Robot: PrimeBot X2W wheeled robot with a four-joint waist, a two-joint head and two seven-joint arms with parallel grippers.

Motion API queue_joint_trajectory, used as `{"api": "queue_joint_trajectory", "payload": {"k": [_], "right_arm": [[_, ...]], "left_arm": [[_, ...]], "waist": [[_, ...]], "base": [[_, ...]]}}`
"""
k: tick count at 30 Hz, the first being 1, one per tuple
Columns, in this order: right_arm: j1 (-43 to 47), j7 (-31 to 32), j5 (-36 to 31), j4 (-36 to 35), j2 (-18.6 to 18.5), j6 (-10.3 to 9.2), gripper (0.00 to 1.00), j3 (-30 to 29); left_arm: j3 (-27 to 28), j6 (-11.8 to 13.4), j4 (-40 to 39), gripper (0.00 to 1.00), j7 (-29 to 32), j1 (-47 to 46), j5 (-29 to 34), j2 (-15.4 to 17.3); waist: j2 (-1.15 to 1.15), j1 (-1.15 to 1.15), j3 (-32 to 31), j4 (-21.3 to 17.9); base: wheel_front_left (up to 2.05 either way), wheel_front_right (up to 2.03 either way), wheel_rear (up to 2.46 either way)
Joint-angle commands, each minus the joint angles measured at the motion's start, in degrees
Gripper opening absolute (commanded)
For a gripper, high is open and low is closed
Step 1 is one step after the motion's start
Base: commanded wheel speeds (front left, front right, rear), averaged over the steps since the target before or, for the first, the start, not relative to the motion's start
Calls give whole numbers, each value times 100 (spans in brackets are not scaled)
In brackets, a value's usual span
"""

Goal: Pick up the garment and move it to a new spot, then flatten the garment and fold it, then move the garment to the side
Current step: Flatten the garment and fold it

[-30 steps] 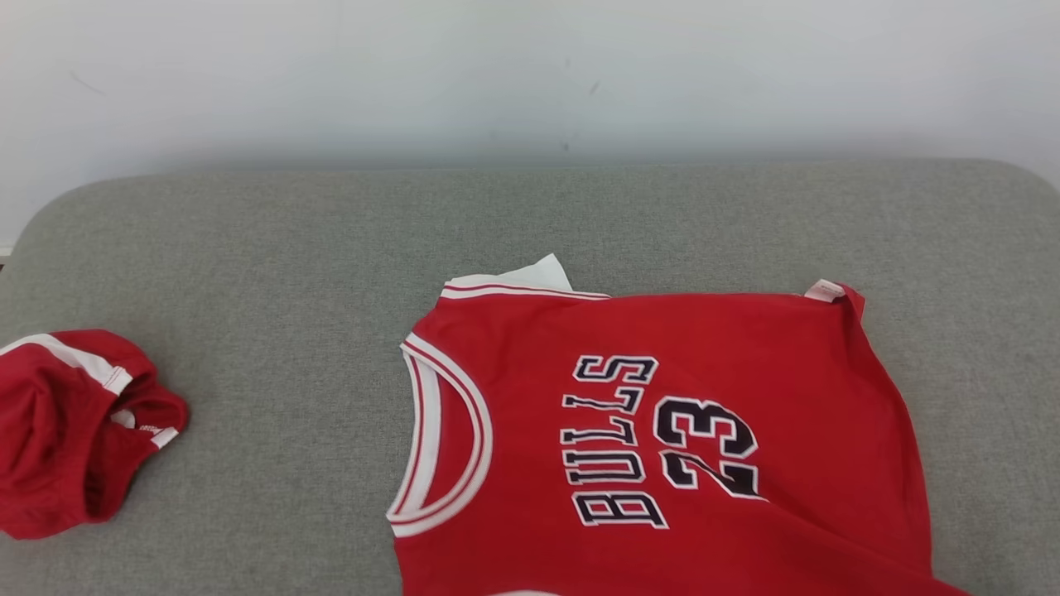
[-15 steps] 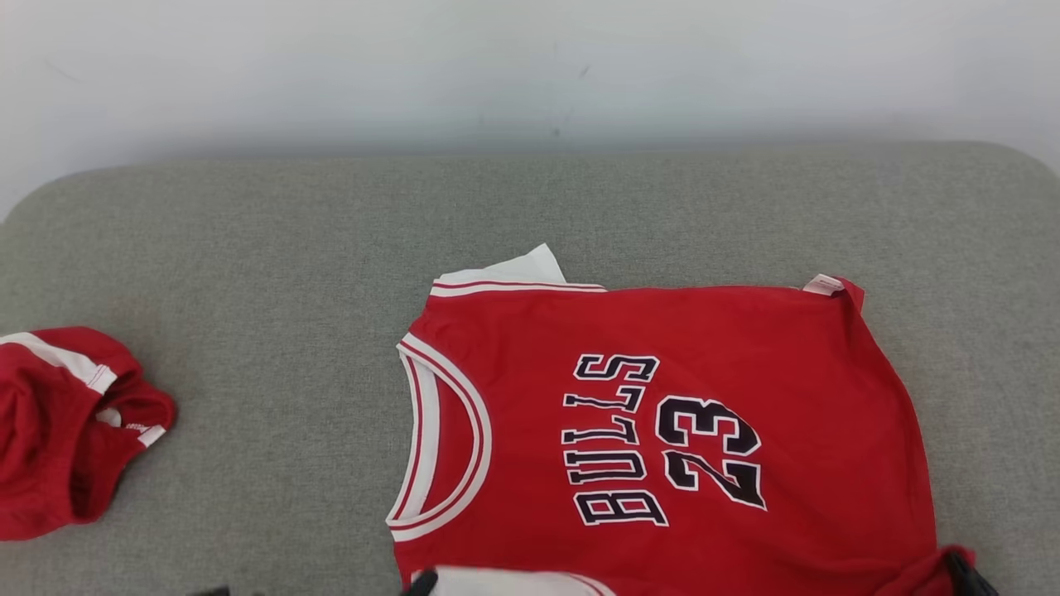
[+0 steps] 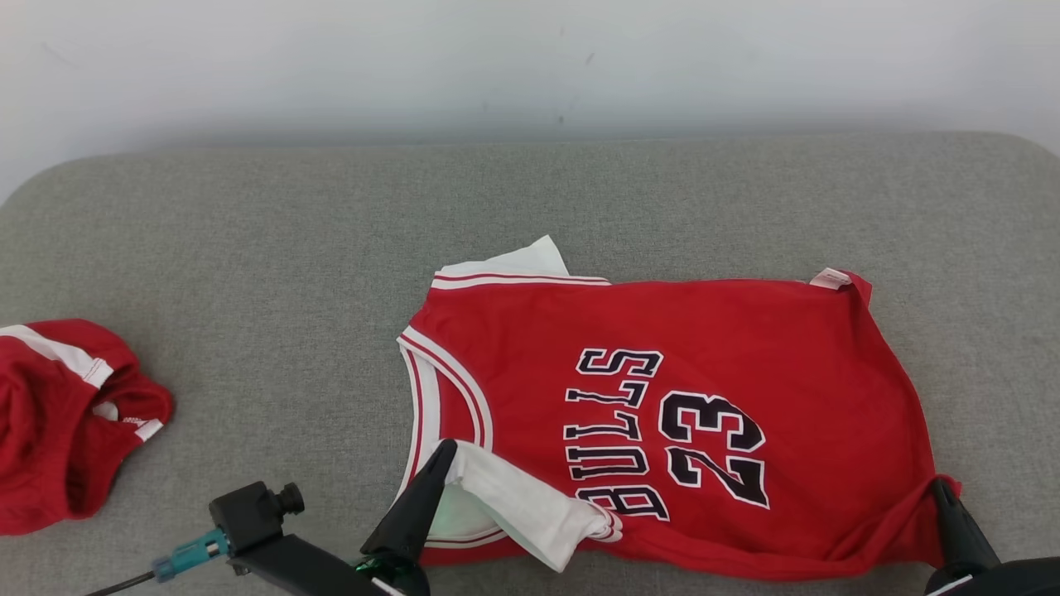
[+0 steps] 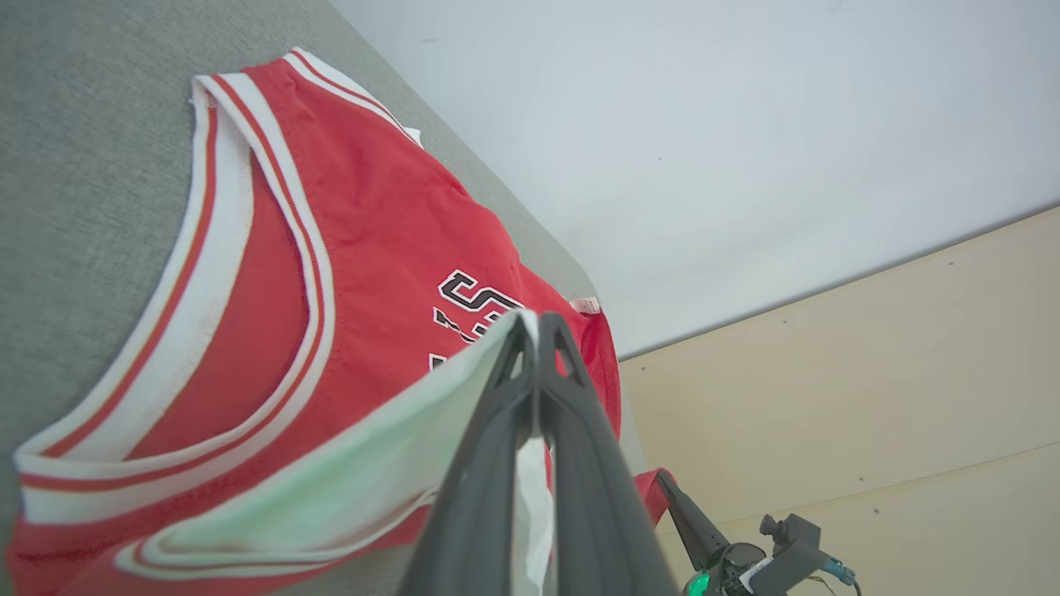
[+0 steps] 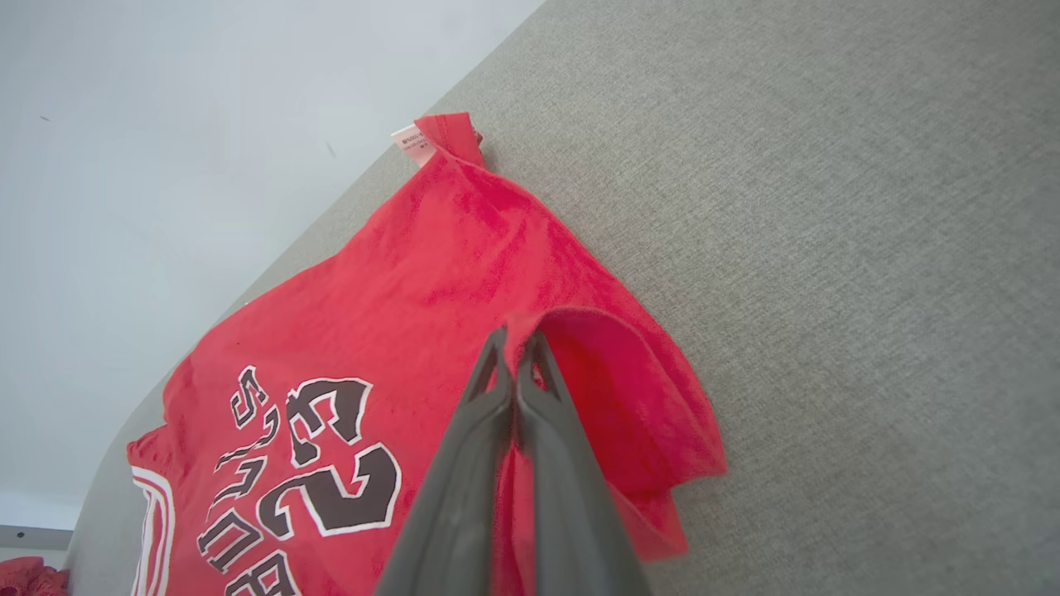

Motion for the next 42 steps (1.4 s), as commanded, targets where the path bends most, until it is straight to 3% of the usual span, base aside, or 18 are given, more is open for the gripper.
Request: {"api": "queue_joint_trajectory", "payload": {"k": [1, 4, 8, 12, 13, 17, 22, 34, 36, 42], "right_arm": [[-66, -66, 52, 31, 14, 4, 0, 14], [-42, -132, 116, 108, 11, 4, 0, 7], [102, 39, 54, 201, 14, 4, 0, -80], [258, 276, 30, 280, 11, 4, 0, -127], [281, 393, -25, 330, 13, 4, 0, -143], [318, 539, -109, 385, 11, 4, 0, -224], [366, 603, -179, 392, 13, 4, 0, -362], [431, 782, -292, 404, 11, 4, 0, -521], [463, 786, -272, 402, 13, 4, 0, -551], [424, 669, -55, 228, 12, 4, 0, -517]], "left_arm": [[12, -50, 58, 0, -74, -95, 55, -78], [4, -85, 113, 0, -91, -67, -72, -122], [26, -95, -32, 0, 8, 195, -235, 51], [130, -112, -350, 0, 109, 565, -564, 269], [40, -90, -572, 0, 422, 854, -837, 492], [-94, 269, -1022, 0, 1009, 1520, -1307, 1082], [19, 622, -1537, 0, 1127, 2182, -1649, 1549], [78, 1089, -2058, 0, 1329, 2835, -2133, 1971], [111, 1079, -2096, 0, 1304, 2883, -2144, 2013], [250, 603, -1872, 0, 1047, 2401, -1580, 1882]], "waist": [[0, -1, 5, -5], [0, -1, -19, -21], [0, -1, -42, -4], [0, -1, -67, 16], [0, -1, -86, 14], [0, -1, -97, 29], [0, -1, -119, 121], [0, -1, -171, 147], [0, -1, -174, 141], [0, -1, -183, 90]], "base": [[0, 0, 0], [0, 0, 0], [0, 0, 0], [0, 0, 0], [0, 0, 0], [0, 0, 0], [0, 0, 0], [0, 0, 0], [0, 0, 0], [0, 0, 0]]}}
